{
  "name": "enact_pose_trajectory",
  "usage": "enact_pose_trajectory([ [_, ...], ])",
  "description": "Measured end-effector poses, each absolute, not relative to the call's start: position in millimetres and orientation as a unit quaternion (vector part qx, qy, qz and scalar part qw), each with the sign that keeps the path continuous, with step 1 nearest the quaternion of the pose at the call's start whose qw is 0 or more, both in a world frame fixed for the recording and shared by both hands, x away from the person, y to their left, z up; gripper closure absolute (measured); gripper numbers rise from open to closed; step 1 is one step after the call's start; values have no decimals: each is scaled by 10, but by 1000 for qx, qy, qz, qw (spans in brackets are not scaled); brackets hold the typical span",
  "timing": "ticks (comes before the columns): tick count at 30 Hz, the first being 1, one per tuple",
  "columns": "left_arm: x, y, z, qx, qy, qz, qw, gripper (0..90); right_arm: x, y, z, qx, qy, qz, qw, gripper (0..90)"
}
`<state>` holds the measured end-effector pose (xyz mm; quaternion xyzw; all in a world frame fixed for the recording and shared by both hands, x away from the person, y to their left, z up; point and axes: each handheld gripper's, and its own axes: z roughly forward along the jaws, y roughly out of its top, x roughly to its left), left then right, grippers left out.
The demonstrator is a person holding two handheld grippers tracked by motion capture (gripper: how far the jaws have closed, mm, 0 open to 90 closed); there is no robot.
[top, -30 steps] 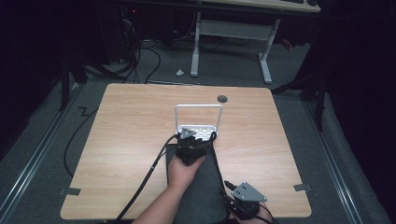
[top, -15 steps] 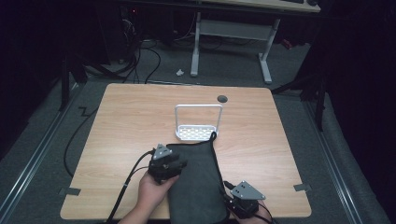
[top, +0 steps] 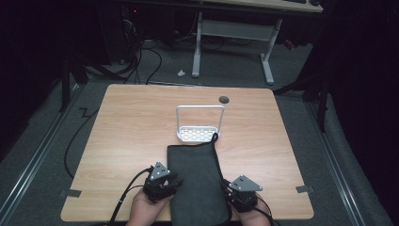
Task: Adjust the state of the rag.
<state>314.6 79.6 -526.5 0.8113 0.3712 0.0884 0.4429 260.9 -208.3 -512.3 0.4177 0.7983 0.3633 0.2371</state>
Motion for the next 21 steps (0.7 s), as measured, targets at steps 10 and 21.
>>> enact_pose_trajectory([
  [10, 3199, 817, -5319, 818, 370, 91, 430, 636, 3187, -1814, -5198, 426, 814, 321, 233, 859],
  [21, 3106, 820, -5321, 823, 361, 72, 432, 635, 2990, -1939, -5233, 416, 822, 322, 217, 858],
])
